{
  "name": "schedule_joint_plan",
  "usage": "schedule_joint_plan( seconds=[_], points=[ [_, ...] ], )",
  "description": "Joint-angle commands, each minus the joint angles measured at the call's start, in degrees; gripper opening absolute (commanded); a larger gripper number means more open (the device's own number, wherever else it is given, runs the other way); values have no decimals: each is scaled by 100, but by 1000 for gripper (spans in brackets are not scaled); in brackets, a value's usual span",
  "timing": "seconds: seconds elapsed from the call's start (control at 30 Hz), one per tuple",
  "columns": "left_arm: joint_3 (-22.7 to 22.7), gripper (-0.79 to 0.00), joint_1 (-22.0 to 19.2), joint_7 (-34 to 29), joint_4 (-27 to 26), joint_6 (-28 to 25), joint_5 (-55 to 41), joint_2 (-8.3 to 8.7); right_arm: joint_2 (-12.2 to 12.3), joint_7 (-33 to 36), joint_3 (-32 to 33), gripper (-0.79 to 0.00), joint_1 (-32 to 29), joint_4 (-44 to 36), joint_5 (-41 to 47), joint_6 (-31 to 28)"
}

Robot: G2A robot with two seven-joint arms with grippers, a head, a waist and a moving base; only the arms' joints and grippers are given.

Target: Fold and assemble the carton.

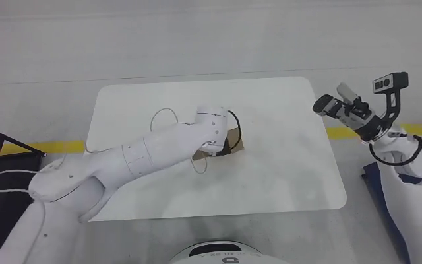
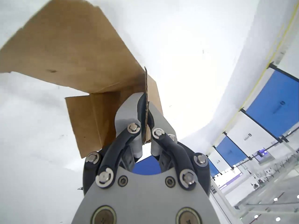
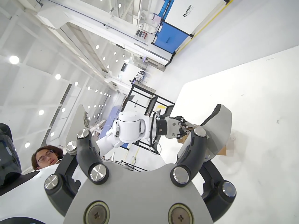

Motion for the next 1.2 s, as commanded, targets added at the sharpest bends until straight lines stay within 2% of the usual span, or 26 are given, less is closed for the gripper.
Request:
schedule_joint_plan(
  seconds=[0.0,0.03,0.2,0.33,0.47,0.57,0.63,0.7,0.8,0.87,0.93,1.0,1.07,1.17],
  points=[
    [-3,-102,-31,76,137,-73,-218,-81,-8,0,-2,0,-4,-16,-12,25],
    [-3,0,-70,108,162,-106,-238,-113,-12,2,-8,0,1,-36,-20,39],
    [-3,0,-244,300,233,-298,-550,-170,-30,63,-140,0,115,-46,-78,162],
    [-77,0,-596,401,110,-400,-989,-99,-50,82,-305,0,286,-11,-125,219],
    [-798,0,-595,165,-135,-588,-1309,176,-62,102,-468,0,432,-31,-324,320],
    [-1607,0,-173,-211,-541,-779,-1401,576,-72,77,-561,0,518,-88,-461,403],
    [-2302,0,371,-456,-903,-850,-1412,916,-71,49,-605,0,569,-149,-682,496],
    [-3168,0,1154,-799,-1314,-909,-1339,1280,-61,2,-670,0,622,-248,-1129,654],
    [-4745,0,2746,-1713,-1838,-915,-1206,1773,-42,-39,-866,0,712,-505,-2006,973],
    [-5714,0,3953,-2480,-2081,-832,-1183,1998,-37,-22,-1066,0,801,-662,-2480,1196],
    [-6536,0,5043,-3251,-2088,-731,-1176,2138,-28,39,-1317,0,936,-803,-3131,1425],
    [-7102,0,5884,-3910,-2025,-668,-1188,2206,-24,115,-1604,0,1094,-929,-3783,1614],
    [-7459,0,6497,-4372,-1944,-751,-1120,2232,-31,213,-1750,0,1175,-967,-3895,1720],
    [-7744,0,7157,-5027,-1911,-742,-1227,2228,-31,213,-1750,0,1175,-967,-3895,1720]
  ],
)
